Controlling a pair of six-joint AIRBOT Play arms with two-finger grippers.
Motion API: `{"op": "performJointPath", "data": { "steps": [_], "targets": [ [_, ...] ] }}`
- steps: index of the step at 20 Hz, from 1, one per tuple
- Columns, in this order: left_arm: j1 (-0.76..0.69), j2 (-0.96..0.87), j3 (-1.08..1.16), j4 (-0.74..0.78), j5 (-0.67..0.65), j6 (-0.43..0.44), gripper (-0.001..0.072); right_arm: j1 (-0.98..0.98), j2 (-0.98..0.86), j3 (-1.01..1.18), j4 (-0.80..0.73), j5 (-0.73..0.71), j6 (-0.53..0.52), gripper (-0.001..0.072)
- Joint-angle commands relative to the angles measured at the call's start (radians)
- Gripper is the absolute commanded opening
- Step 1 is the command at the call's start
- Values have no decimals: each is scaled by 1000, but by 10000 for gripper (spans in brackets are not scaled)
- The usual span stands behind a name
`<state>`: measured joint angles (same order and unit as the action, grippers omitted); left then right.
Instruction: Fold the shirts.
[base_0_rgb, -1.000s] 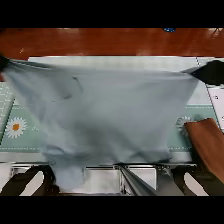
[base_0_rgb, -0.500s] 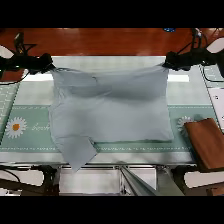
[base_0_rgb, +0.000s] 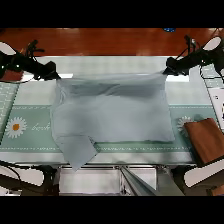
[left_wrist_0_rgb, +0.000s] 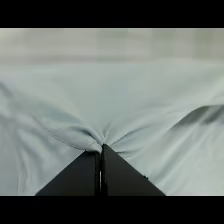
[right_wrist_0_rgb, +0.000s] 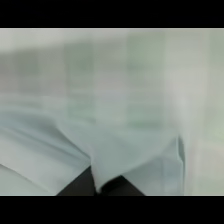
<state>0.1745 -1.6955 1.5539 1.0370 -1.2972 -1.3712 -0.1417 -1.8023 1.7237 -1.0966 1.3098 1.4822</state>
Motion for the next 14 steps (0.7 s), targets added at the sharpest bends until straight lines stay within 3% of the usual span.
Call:
{"op": "performJointPath", "data": {
  "steps": [1,12,13,14],
  "targets": [
    [9,56,-161,100,-73,25,15,-4,-5,-71,-98,191,-31,29],
    [35,50,-266,92,-84,35,20,-4,-6,-166,-111,114,-22,44],
    [35,50,-266,93,-92,15,148,-4,-7,-166,-112,111,-4,208],
    [35,51,-266,93,-113,8,420,-5,-6,-166,-111,120,1,422]
  ]
}}
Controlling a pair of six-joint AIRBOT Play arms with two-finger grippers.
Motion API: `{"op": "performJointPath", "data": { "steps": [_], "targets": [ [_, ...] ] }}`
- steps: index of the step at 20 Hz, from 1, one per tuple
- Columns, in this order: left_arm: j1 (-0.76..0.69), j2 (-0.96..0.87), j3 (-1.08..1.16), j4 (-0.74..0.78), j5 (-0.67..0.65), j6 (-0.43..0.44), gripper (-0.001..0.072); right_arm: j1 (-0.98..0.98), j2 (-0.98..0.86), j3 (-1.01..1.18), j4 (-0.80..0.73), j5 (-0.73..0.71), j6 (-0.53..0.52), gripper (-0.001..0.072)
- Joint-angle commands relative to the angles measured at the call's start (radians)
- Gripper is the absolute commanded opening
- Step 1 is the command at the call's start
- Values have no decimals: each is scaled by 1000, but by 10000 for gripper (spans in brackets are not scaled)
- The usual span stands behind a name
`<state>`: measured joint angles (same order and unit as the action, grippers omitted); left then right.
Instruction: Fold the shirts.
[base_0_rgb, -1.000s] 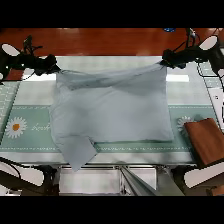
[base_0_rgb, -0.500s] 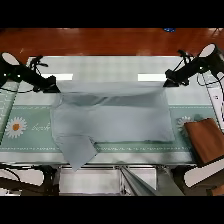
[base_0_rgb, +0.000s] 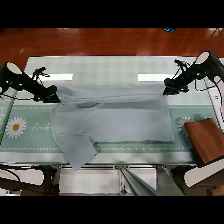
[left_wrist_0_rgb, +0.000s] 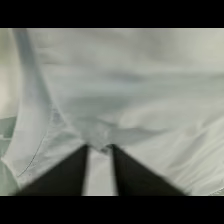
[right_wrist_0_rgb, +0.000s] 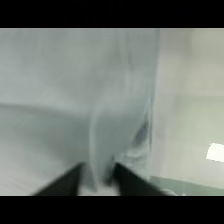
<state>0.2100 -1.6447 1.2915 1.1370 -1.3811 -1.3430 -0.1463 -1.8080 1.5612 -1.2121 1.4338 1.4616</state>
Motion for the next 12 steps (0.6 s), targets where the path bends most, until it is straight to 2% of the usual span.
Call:
{"op": "performJointPath", "data": {
  "steps": [1,4,7,10,12],
  "targets": [
    [2,0,-3,-9,-63,-23,509,-5,5,-3,-6,16,38,415],
    [31,13,-1,-17,-168,-37,509,-66,74,-3,-1,66,71,414],
    [104,100,-42,-23,-201,-57,508,-153,230,-39,-20,50,72,414],
    [220,300,-231,-23,-103,-57,509,-209,435,-285,-25,-102,49,414],
    [320,461,-420,-73,10,-56,509,-213,577,-525,51,-239,7,414]
  ]
}}
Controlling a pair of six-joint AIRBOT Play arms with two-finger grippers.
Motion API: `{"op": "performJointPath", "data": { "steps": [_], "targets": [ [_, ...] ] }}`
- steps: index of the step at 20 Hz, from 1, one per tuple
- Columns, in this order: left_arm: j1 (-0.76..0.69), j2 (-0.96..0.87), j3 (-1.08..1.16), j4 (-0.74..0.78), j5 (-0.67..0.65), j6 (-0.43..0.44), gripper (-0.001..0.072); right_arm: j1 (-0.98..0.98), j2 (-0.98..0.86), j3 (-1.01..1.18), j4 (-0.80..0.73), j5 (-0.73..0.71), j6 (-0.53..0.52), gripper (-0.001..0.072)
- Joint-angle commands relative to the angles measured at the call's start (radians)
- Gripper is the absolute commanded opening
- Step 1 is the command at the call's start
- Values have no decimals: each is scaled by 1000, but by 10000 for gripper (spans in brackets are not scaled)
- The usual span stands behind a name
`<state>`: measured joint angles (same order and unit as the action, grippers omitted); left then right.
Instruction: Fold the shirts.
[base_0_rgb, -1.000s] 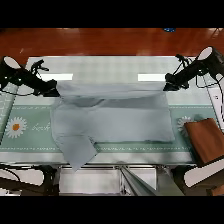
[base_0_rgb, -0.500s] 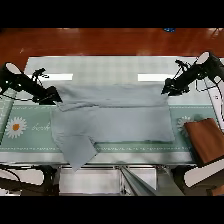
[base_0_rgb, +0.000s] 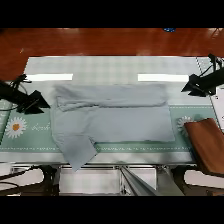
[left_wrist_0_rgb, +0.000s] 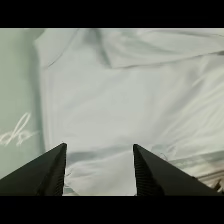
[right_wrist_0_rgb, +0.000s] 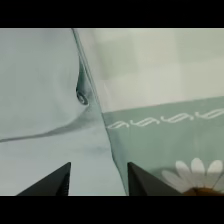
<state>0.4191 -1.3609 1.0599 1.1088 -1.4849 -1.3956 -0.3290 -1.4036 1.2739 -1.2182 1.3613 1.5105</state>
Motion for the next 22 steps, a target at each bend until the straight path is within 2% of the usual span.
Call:
{"op": "performJointPath", "data": {
  "steps": [1,3,5,8,10,12,18,22],
  "targets": [
    [158,247,-278,-85,157,-2,509,-27,238,-356,132,-232,-79,414],
    [225,354,-432,-116,183,15,509,-27,361,-580,313,-323,-182,414],
    [239,397,-539,-110,183,23,509,-27,444,-726,416,-342,-248,413],
    [217,383,-614,-74,192,-18,509,-27,509,-825,431,-341,-268,413],
    [196,373,-621,2,189,-61,509,-27,520,-836,432,-337,-268,413],
    [182,360,-621,32,170,-64,509,-27,520,-836,448,-338,-267,413],
    [59,261,-656,-98,209,-6,509,-38,520,-830,514,-332,-267,413],
    [-108,174,-697,-100,303,-6,507,-182,526,-758,501,-227,-267,413]
  ]
}}
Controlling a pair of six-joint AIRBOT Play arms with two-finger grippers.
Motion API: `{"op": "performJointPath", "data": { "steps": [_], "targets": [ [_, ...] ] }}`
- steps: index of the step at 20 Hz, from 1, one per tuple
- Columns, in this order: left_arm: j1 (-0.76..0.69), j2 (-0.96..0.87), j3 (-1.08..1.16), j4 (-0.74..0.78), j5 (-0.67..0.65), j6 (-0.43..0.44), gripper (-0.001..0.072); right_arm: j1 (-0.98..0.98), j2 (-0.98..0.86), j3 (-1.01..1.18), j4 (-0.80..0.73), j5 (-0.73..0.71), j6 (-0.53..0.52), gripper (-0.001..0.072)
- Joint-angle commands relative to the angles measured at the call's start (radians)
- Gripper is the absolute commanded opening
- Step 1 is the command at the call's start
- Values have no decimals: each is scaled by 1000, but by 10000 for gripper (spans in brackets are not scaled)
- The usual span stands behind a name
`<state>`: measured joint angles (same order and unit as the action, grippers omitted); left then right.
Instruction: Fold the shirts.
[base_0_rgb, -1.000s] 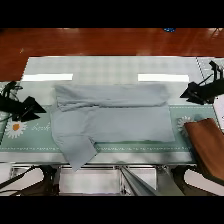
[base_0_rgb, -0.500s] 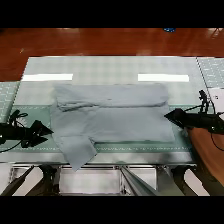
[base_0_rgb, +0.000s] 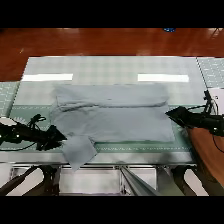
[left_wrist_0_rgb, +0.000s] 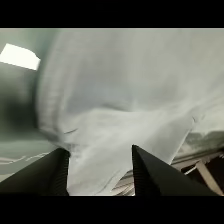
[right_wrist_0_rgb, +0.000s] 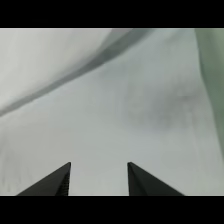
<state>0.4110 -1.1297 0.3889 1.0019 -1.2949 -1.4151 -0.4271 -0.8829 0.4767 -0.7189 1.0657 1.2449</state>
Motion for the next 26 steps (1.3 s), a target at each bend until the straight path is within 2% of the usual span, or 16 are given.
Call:
{"op": "performJointPath", "data": {
  "steps": [1,2,3,5,6,10,14,20,23,24,25,26],
  "targets": [
    [-127,-72,-19,6,117,18,468,-140,12,61,-32,88,1,413],
    [-137,-77,-8,3,115,42,209,-202,16,77,-98,115,21,413],
    [-136,-75,6,-10,105,72,17,-254,15,78,-175,155,46,413],
    [-135,-70,42,-31,84,98,16,-307,15,45,-359,254,112,413],
    [-135,-70,58,-42,82,98,16,-298,15,10,-398,270,166,413],
    [-135,-65,82,-122,81,123,16,-228,13,-118,-382,274,170,413],
    [-137,-66,80,-128,82,130,16,-228,-40,-122,-373,242,172,413],
    [-140,-66,80,-143,84,133,16,-220,-147,-121,-209,88,112,409],
    [-140,-66,80,-162,85,147,16,-111,-210,-116,-161,-12,112,408],
    [-140,-66,81,-165,87,147,16,-73,-227,-103,-144,-33,111,381],
    [-139,-66,86,-165,87,148,16,-40,-237,-82,-142,-38,111,264],
    [-134,-65,99,-165,80,148,16,-14,-234,-55,-144,-28,89,102]
  ]
}}
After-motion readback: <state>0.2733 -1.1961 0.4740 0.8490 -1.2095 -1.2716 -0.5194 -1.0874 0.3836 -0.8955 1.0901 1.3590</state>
